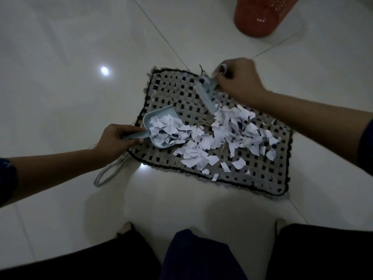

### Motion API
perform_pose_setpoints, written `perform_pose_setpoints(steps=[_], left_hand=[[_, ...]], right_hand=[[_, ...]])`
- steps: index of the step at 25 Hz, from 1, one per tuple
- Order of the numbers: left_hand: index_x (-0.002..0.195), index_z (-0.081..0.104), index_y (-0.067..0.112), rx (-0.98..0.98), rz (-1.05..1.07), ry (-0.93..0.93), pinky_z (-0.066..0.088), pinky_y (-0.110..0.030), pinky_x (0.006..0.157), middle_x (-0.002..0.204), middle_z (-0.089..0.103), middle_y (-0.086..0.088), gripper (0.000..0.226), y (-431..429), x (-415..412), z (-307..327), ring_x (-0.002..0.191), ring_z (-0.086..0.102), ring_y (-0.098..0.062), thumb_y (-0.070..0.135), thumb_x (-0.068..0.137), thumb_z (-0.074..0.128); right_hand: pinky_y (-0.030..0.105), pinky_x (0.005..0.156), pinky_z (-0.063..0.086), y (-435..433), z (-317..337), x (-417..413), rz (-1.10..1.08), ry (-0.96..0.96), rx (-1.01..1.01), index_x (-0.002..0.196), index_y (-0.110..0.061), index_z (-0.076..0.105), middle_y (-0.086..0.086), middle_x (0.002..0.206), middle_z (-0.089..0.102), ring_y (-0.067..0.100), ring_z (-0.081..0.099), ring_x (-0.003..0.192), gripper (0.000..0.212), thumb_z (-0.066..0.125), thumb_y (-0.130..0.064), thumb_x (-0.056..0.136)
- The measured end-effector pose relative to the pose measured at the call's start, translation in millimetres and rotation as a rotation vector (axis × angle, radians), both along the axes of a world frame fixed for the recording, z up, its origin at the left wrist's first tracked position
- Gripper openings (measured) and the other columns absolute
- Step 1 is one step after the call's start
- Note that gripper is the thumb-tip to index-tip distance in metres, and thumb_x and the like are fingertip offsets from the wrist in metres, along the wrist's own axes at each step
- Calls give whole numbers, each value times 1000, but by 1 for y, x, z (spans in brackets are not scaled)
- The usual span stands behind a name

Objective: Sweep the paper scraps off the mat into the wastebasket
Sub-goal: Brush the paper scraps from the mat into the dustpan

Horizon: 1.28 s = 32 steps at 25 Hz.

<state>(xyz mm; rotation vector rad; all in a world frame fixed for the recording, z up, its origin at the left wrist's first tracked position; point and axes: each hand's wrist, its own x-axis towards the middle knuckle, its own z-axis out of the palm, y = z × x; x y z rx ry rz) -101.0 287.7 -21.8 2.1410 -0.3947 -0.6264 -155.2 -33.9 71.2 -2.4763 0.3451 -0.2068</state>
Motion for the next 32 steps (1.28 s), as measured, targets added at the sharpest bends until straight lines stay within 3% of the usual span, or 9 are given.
perform_pose_setpoints(steps=[2, 6, 12, 15, 17, 19, 22, 25, 32], left_hand=[[99, 69, 30, -39, 3, 32, 48, -11, 82, 86, 70, 23, 37, -5, -10, 3, 81, 62, 13, 6, 72, 76], [108, 67, 11, -65, 42, 4, 49, -22, 88, 106, 66, -2, 38, -13, -24, 4, 86, 65, 0, 1, 73, 74], [112, 67, 8, -45, 53, -48, 49, -26, 88, 111, 66, -9, 38, -15, -29, 6, 94, 64, -17, 3, 75, 72], [110, 67, 11, -18, 43, -85, 50, -16, 78, 107, 66, -5, 36, -19, -26, 9, 80, 65, -2, 5, 75, 72], [107, 68, 20, -33, 14, -88, 51, -8, 72, 104, 67, -3, 35, -23, -21, 10, 68, 63, 9, 6, 75, 73], [106, 68, 21, -39, 5, -89, 53, -13, 78, 104, 68, -4, 34, -25, -13, 9, 71, 63, 9, 6, 75, 73], [109, 68, 12, -25, 13, -45, 55, -32, 85, 104, 69, -9, 35, -29, -4, 10, 82, 67, -15, 5, 75, 73], [111, 67, 8, -10, -21, -29, 52, -33, 85, 104, 68, -9, 38, -30, 1, 9, 80, 64, -16, 3, 74, 73], [113, 66, 7, 6, -33, -25, 47, -28, 91, 112, 67, -6, 41, -30, 9, 3, 99, 64, -17, 4, 74, 74]], right_hand=[[48, 80, 55, -33, 2, -25, -107, 8, -102, 85, 3, 70, 22, 82, 72, 33, 69, 77, 24, 53, -14, 89], [40, 77, 51, -70, -12, -81, -219, 116, -292, 89, 4, 68, 26, 82, 70, 37, 64, 76, 24, 51, -13, 91], [28, 61, 29, -55, -31, -93, -344, 172, -255, 68, -3, 49, 17, 63, 51, 24, 44, 59, 27, 45, -10, 94], [26, 59, 25, -34, -27, -73, -333, 148, -179, 63, -5, 45, 9, 56, 43, 20, 38, 52, 32, 45, -9, 94], [27, 55, 25, -22, -27, -60, -315, 148, -132, 55, -10, 41, 0, 52, 37, 8, 33, 49, 39, 48, -9, 93], [25, 58, 28, -8, -28, -47, -273, 152, -89, 59, -5, 48, 3, 53, 41, 11, 36, 49, 35, 50, -11, 93], [29, 60, 40, 7, -23, -36, -187, 119, -53, 69, 6, 56, 16, 63, 57, 24, 52, 57, 29, 53, -12, 92], [43, 75, 57, -3, -16, -29, -191, 21, 2, 82, 8, 67, 24, 81, 69, 33, 68, 76, 23, 53, -10, 91], [29, 61, 35, -7, -31, -40, -228, 143, -184, 71, 2, 55, 16, 67, 53, 24, 47, 62, 27, 46, -10, 93]])
